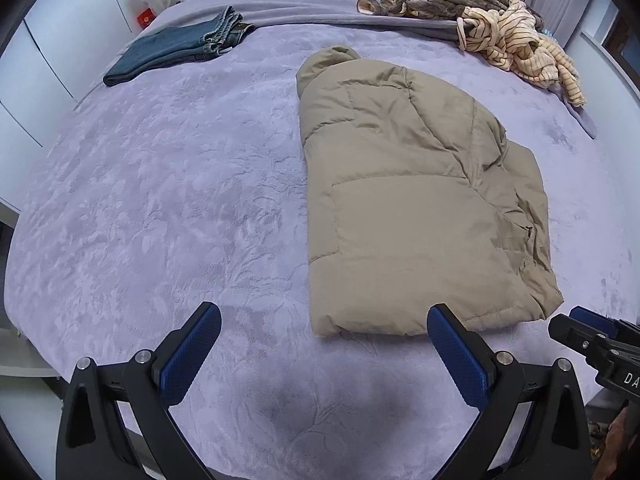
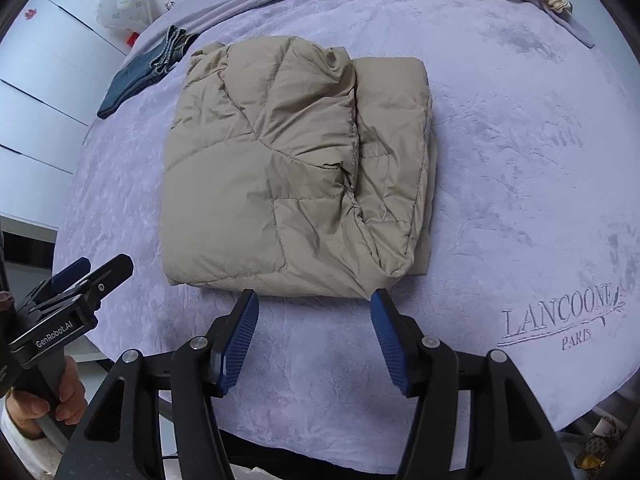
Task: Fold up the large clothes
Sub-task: 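Open the right tool and pull both tools back from the bundle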
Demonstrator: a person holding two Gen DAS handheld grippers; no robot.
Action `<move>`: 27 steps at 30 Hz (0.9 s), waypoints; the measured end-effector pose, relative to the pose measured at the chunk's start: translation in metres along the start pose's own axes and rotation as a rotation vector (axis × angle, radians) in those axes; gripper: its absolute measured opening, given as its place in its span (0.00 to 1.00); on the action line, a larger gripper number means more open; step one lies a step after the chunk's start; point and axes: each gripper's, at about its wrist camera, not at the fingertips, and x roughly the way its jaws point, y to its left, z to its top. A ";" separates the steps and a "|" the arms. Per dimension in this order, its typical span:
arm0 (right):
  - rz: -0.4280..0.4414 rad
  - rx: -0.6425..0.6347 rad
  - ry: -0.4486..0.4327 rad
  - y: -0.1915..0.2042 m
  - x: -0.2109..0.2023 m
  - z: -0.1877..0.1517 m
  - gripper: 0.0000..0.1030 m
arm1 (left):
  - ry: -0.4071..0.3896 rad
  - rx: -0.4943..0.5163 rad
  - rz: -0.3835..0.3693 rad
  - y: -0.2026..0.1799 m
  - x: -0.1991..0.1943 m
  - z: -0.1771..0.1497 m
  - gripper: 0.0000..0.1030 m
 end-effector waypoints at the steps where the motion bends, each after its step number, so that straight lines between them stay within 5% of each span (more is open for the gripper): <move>1: -0.002 -0.002 -0.005 -0.001 -0.004 -0.001 0.64 | -0.005 -0.002 0.003 -0.002 -0.004 -0.002 1.00; 10: -0.039 -0.042 -0.061 -0.004 -0.034 -0.013 0.76 | -0.036 -0.016 0.015 -0.012 -0.035 -0.022 1.00; 27: -0.065 -0.088 -0.211 0.007 -0.085 -0.036 0.84 | -0.105 -0.044 0.033 -0.011 -0.090 -0.052 1.00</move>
